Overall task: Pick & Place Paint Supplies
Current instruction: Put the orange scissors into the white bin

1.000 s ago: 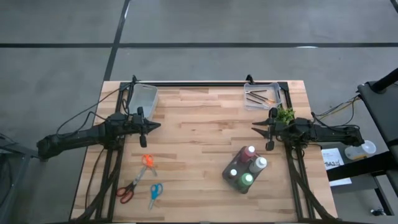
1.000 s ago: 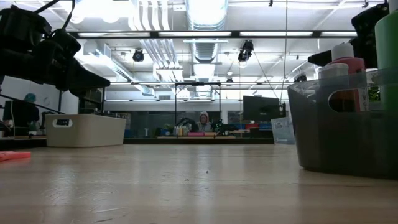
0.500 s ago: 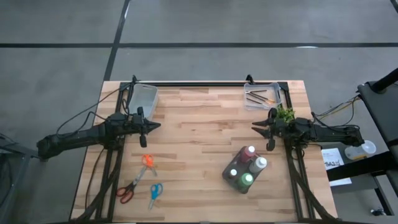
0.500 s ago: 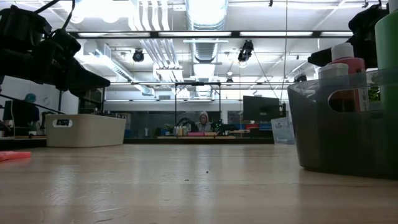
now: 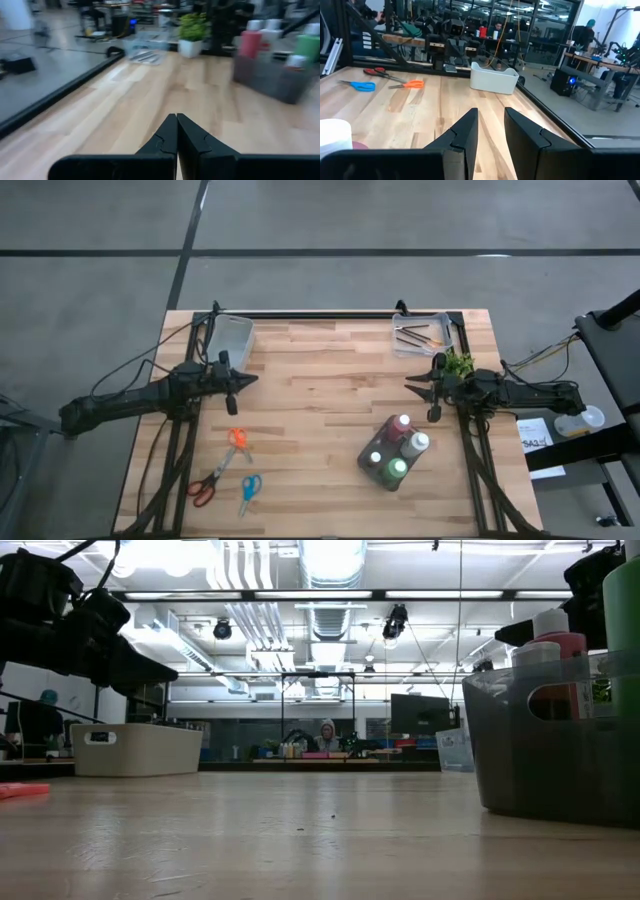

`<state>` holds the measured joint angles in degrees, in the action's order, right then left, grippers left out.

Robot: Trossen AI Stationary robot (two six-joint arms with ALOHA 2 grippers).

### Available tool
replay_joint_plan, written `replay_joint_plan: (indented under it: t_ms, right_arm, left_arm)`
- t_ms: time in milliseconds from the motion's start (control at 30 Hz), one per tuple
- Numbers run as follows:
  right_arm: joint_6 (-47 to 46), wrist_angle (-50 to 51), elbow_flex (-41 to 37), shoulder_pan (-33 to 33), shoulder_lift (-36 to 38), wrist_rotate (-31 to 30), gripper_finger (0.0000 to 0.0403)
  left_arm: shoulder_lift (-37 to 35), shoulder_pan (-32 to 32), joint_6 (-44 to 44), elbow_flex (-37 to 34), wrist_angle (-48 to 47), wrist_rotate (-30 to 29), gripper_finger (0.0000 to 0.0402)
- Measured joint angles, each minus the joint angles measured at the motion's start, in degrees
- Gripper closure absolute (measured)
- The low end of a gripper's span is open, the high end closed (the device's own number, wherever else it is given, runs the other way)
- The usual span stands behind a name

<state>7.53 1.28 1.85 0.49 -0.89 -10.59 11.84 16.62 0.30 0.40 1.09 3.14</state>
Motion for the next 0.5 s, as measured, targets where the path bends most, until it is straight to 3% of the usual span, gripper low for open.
replay_joint_plan:
  t_ms: [100, 333, 500]
  right_arm:
    - [0.0, 0.0, 0.0, 0.0, 0.0, 0.0, 0.0312]
    - [0.0, 0.0, 0.0, 0.0, 0.0, 0.0, 0.0312]
    - [0.0, 0.0, 0.0, 0.0, 0.0, 0.02, 0.0312]
  left_arm:
    - [0.04, 0.02, 0.0, 0.0, -0.5, -4.01, 0.0401]
    - [-0.22, -0.02, -3.85, 0.0, -0.54, -2.93, 0.0401]
    - [-0.07, -0.02, -23.5, 1.27, -2.61, -2.19, 0.0401]
